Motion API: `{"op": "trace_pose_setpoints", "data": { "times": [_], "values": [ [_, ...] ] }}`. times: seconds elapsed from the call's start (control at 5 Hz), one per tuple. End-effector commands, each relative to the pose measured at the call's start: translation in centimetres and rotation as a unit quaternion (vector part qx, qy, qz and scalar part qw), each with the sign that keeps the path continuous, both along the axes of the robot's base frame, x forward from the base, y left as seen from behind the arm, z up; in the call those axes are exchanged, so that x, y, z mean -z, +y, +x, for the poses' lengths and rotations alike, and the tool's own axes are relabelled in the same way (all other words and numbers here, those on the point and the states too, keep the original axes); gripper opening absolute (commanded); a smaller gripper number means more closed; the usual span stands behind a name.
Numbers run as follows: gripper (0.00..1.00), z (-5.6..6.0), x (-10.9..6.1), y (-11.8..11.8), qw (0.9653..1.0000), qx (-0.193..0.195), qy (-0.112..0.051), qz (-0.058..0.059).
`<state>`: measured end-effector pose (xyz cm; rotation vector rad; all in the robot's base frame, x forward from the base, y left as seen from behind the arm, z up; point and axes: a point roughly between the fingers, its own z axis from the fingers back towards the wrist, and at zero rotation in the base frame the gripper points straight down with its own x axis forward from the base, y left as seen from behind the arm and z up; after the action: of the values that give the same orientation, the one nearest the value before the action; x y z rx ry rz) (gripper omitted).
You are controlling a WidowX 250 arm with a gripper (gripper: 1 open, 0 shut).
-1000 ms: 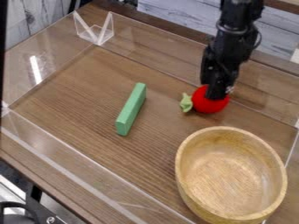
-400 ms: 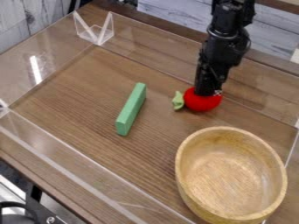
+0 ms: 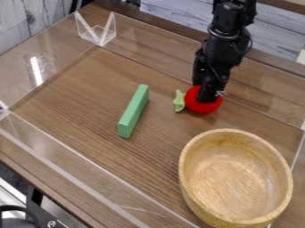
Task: Move the red object to the left side of the table
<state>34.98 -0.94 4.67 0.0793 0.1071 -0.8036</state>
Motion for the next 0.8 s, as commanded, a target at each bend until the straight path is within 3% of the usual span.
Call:
{"op": "trace_pose_setpoints", "data": {
  "times": [0.0,0.2,0.4,0.6],
  "values": [
    [0.00,0.7,-5.0,1.3,0.9977,0.001,-0.068,0.007],
    [0.00,0.0,-8.0,3.8,0.9946,-0.013,-0.099,0.027],
    [0.00,-1.4,-8.3,6.7,0.9929,-0.039,-0.107,0.033],
    [0.00,-2.4,-7.6,8.2,0.9919,-0.052,-0.113,0.028]
  ]
}}
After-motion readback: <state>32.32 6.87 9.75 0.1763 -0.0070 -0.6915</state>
